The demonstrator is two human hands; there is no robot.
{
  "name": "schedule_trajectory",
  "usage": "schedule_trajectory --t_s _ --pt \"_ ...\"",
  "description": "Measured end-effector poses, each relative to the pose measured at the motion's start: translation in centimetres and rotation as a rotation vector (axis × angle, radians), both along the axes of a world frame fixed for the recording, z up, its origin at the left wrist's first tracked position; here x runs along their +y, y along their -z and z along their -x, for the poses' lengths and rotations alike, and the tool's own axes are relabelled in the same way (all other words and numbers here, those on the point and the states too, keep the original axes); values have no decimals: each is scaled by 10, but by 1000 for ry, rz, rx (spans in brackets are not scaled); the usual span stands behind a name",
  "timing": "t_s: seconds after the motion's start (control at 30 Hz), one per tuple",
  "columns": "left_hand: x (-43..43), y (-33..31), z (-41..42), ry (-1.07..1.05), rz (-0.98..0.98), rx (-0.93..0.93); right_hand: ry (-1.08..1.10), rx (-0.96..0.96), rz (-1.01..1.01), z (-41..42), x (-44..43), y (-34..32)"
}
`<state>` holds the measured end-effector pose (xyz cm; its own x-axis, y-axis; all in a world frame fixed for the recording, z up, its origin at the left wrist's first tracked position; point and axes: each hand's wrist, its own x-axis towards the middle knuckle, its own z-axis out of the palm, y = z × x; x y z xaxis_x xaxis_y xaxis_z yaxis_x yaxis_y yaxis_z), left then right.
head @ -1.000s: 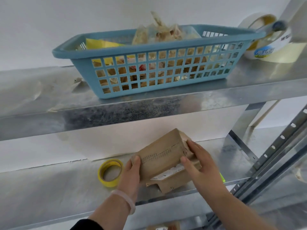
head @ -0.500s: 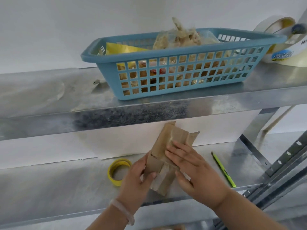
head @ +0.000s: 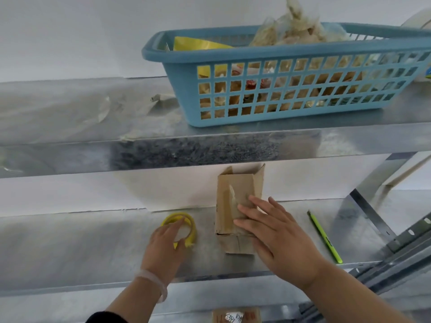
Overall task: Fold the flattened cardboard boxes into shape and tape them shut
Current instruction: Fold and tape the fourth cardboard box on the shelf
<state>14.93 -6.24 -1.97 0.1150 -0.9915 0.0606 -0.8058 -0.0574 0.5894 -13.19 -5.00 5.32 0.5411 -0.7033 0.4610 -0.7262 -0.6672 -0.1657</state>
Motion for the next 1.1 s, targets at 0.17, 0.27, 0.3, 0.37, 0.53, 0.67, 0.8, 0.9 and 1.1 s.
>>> schedule_trajectory --t_s 0.17,0.27,0.3,0.37,0.53,0.67,0.8,0.9,1.1 --pt "2 19 -6 52 -185 -222 -8 -132 -32 3 7 10" --pt "2 26 -5 72 -119 -239 27 -187 -29 8 5 15" --pt "1 26 -4 72 -106 -241 33 -196 -12 10 6 13" --pt "-2 26 -3 68 -97 -241 40 -212 43 13 6 5" --pt "-5 27 -6 73 -107 -243 17 -227 41 16 1 10" --pt "-3 20 -6 66 -90 -207 79 -188 -22 22 -4 25" --pt "4 6 -2 -33 11 -81 92 -61 43 15 -1 9" --pt "9 -9 3 -42 108 28 76 -24 91 10 1 2" --pt "12 -43 17 -6 235 153 70 -12 64 10 1 0"
